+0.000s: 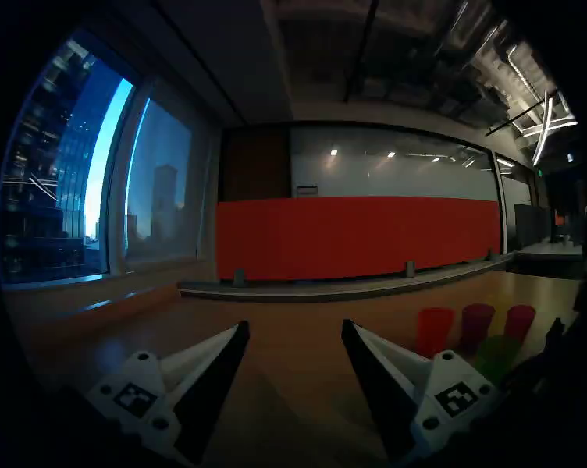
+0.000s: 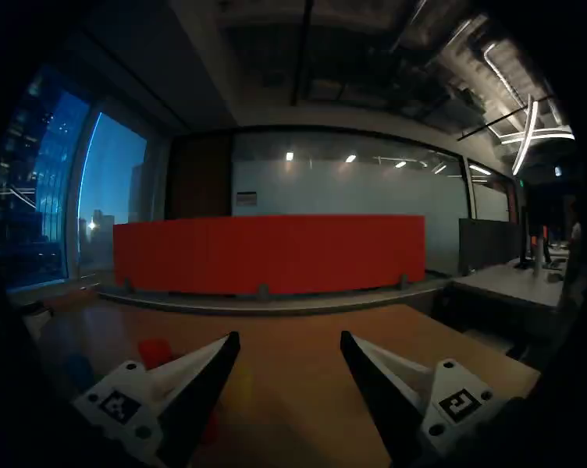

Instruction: Pour water

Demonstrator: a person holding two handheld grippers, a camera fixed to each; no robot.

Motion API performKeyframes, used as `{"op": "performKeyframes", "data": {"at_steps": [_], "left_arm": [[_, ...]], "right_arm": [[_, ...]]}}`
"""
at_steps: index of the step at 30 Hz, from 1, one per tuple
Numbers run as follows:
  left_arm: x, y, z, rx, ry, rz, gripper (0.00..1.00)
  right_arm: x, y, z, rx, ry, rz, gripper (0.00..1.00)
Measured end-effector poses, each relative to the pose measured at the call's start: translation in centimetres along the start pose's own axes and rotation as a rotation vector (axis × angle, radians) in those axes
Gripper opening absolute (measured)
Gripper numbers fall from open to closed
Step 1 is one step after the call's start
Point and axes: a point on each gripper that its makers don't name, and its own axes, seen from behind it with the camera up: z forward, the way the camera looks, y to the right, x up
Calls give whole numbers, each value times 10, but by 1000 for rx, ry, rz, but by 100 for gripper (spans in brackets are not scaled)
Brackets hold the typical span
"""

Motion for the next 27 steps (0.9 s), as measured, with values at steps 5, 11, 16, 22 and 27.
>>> {"op": "performKeyframes", "data": {"at_steps": [5,11,16,22,27], "left_arm": [[0,0,3,-1,2,-1,88],[-6,2,3,-2,-6,-6,88],[-12,3,4,-5,-18,-10,88],[-19,4,4,-10,-32,-13,88],[-21,3,3,-12,-38,-26,88]], "right_arm": [[-1,-2,0,3,-4,-1,99],[-1,-1,-1,3,-6,-1,100],[-3,-2,-1,5,-11,0,100],[-5,-1,-2,2,-12,-5,99],[-5,1,-2,1,-14,-4,99]]}}
